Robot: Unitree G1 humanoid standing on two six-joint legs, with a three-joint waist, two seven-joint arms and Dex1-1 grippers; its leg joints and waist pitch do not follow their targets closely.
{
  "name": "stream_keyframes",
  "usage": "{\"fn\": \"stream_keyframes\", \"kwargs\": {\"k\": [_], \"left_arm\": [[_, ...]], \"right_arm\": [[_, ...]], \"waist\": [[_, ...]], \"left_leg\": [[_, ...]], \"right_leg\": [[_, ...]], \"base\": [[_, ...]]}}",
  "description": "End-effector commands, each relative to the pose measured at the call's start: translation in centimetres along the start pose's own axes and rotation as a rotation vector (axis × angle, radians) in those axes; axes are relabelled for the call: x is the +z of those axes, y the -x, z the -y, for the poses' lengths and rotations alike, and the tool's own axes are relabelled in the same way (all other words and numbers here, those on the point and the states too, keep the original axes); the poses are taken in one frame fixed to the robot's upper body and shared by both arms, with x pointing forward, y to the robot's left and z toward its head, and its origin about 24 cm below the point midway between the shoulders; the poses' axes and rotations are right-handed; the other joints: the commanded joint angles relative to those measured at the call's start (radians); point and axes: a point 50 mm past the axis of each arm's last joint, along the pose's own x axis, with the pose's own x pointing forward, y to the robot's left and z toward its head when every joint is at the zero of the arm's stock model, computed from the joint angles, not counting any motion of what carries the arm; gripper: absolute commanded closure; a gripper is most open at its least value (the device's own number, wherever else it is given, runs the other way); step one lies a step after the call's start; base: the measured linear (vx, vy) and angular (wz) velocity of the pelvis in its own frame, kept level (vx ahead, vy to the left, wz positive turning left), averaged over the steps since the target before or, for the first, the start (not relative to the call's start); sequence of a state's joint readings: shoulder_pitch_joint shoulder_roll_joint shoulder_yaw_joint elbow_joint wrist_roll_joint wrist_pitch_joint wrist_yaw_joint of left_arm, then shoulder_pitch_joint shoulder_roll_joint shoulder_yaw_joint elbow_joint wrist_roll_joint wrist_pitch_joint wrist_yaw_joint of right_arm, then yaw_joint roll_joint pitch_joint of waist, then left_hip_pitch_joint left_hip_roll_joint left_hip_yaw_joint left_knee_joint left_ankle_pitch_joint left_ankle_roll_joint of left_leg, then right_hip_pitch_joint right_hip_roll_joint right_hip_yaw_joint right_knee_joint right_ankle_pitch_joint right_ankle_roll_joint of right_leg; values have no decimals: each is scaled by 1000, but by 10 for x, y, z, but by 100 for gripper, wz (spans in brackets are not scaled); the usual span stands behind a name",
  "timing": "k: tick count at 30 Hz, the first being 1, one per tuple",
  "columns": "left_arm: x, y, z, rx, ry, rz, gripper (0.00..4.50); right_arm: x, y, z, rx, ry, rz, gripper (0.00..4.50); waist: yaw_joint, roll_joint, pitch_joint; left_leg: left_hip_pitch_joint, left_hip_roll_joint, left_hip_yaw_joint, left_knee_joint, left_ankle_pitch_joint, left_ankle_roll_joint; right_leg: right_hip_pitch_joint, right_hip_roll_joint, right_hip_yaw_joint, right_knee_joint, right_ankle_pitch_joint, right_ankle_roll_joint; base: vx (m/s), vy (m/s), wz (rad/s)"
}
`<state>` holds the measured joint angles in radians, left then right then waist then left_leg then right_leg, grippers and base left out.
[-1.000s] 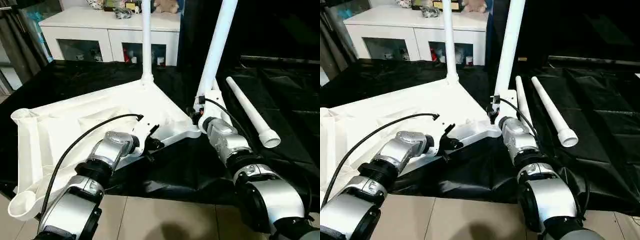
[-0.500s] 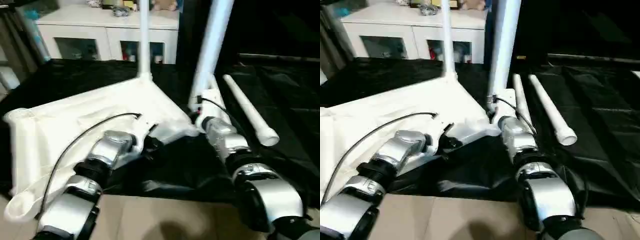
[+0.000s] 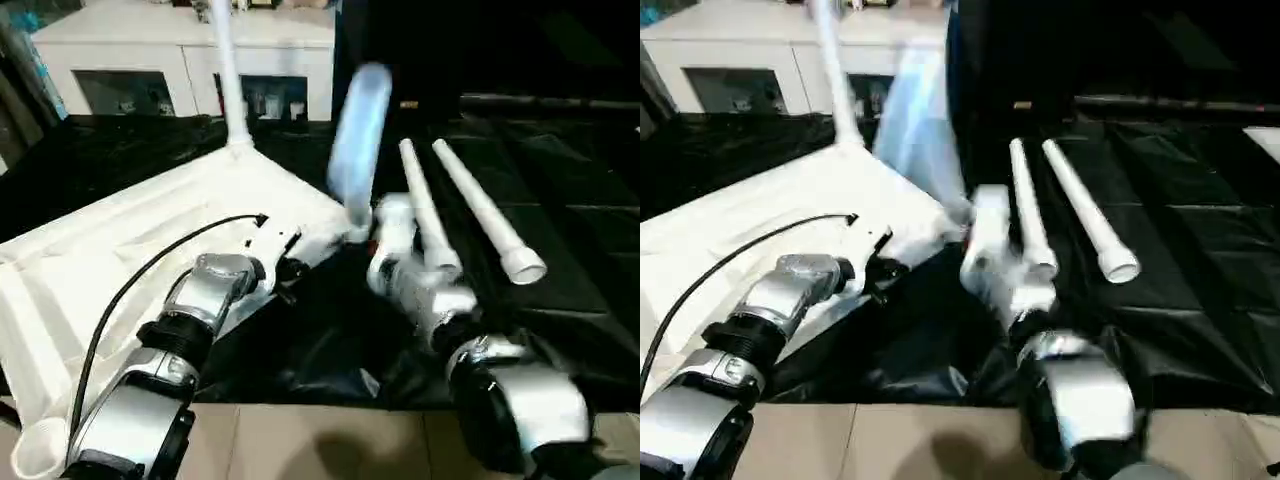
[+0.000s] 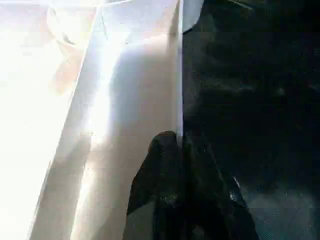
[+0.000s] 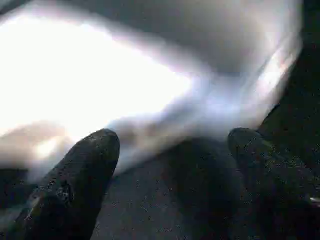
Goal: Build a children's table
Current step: Insert table leg to table base
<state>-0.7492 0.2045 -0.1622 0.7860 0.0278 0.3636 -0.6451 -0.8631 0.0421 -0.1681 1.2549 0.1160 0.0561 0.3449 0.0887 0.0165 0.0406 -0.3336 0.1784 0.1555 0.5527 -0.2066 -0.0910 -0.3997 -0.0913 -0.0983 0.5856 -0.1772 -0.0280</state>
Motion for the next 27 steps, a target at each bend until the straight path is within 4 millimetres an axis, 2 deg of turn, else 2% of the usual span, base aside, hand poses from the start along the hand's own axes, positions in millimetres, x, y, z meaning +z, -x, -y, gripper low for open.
{"fn": "stream_keyframes", "kwargs": {"k": [1, 2, 3, 4, 5, 6, 7, 8, 9, 10, 11, 13, 14, 17, 18, 20, 22, 25, 26, 27], "left_arm": [[-5, -1, 2, -4, -1, -4, 450], [-5, -1, 2, -4, -2, -4, 450], [-5, -1, 2, -4, -2, -4, 450], [-5, -1, 3, -5, -4, -4, 450], [-5, -1, 3, -4, -5, -3, 450], [-5, -1, 3, -4, -6, -4, 450], [-5, -1, 3, -3, -7, -4, 450], [-5, -1, 3, -3, -7, -3, 450], [-5, -1, 3, -2, -5, -2, 450], [-7, -1, 4, -3, 1, 0, 450], [-8, 0, 4, -3, 5, 1, 450], [-9, 0, 5, -4, 9, 4, 450], [-10, 0, 5, -3, 13, 10, 450], [-13, 3, 3, 9, 28, 18, 450], [-14, 4, 1, 14, 29, 17, 450], [-15, 5, -1, 25, 31, 16, 450], [-15, 6, -3, 32, 32, 13, 450], [-15, 6, -4, 37, 33, 13, 450], [-15, 6, -4, 38, 27, 12, 450], [-15, 6, -4, 38, 23, 11, 450]], "right_arm": [[9, 0, 0, 14, -4, 11, 91], [9, 0, 1, 13, -3, 12, 100], [9, 0, 1, 13, -3, 12, 100], [8, 0, 2, 12, -3, 12, 113], [8, 0, 2, 12, -2, 12, 137], [8, 0, 2, 11, -2, 13, 141], [8, 0, 2, 11, -2, 13, 141], [8, 1, 3, 8, -1, 13, 147], [7, 1, 3, 2, 1, 12, 159], [5, 2, 7, -24, -4, 5, 159], [3, 3, 10, -42, -8, 0, 159], [0, 5, 15, -74, -18, -7, 159], [-1, 7, 20, -105, -31, -9, 159], [2, 11, 31, -151, -85, 15, 159], [5, 12, 35, -168, -116, 32, 159], [10, 14, 39, -181, -131, 48, 159], [16, 15, 42, -194, -137, 69, 159], [20, 16, 44, -198, -141, 80, 159], [28, 16, 43, -167, -87, 90, 159], [32, 16, 43, -154, -58, 94, 159]], "waist": [[4, -6, -70], [6, -5, -67], [6, -5, -67], [8, -3, -69], [10, -5, -70], [10, -5, -68], [11, -4, -66], [10, -3, -61], [11, -2, -60], [9, -6, -58], [9, -4, -56], [8, -3, -56], [9, 2, -59], [8, -1, -61], [9, 4, -63], [8, 3, -63], [7, 7, -62], [5, 5, -62], [4, 10, -62], [4, 8, -63]], "left_leg": [[-14, 43, -1, -42, 24, 111], [-23, 36, 3, -34, 62, 143], [-23, 36, 3, -34, 62, 143], [-23, 38, 3, -30, 67, 180], [-27, 39, 3, -28, 78, 191], [-28, 39, 3, -28, 71, 195], [-28, 41, 4, -29, 56, 194], [-26, 46, 5, -35, -4, 172], [-24, 47, 5, -36, -24, 160], [-23, 50, 7, -40, -55, 136], [-20, 51, 10, -42, -76, 114], [-21, 51, 11, -44, -86, 94], [-20, 50, 11, -43, -77, 87], [-22, 48, 12, -40, -46, 94], [-21, 46, 12, -38, -35, 102], [-23, 42, 14, -35, -30, 112], [-25, 41, 13, -34, -35, 114], [-26, 40, 14, -34, -50, 112], [-26, 40, 14, -32, -52, 110], [-26, 39, 14, -31, -54, 110]], "right_leg": [[58, -70, 59, -30, 28, -268], [57, -64, 55, -26, 109, -287], [57, -64, 55, -26, 109, -287], [57, -69, 53, -23, 134, -300], [58, -69, 51, -21, 135, -298], [57, -68, 50, -23, 121, -296], [56, -69, 50, -26, 95, -292], [55, -70, 50, -36, -3, -279], [54, -70, 50, -39, -35, -275], [54, -69, 51, -42, -83, -264], [52, -69, 52, -45, -112, -256], [54, -69, 54, -45, -125, -244], [54, -69, 55, -42, -106, -243], [56, -67, 55, -36, -38, -250], [57, -67, 54, -33, -14, -256], [58, -64, 53, -34, -2, -259], [60, -64, 52, -35, -12, -259], [61, -64, 51, -38, -43, -256], [59, -62, 50, -38, -46, -256], [60, -62, 49, -38, -46, -257]], "base": [[76, -19, 3], [76, -19, 3], [51, -12, 2], [0, 0, 0], [0, 0, 0], [0, 0, 0], [0, 0, 0], [0, 0, 0], [0, 0, 0], [0, 0, 0], [0, 0, 0], [0, 0, 0], [0, 0, 0], [0, 0, 0], [0, 0, 0], [0, 0, 0], [0, 0, 0], [0, 0, 0], [0, 0, 0], [0, 0, 0]]}}
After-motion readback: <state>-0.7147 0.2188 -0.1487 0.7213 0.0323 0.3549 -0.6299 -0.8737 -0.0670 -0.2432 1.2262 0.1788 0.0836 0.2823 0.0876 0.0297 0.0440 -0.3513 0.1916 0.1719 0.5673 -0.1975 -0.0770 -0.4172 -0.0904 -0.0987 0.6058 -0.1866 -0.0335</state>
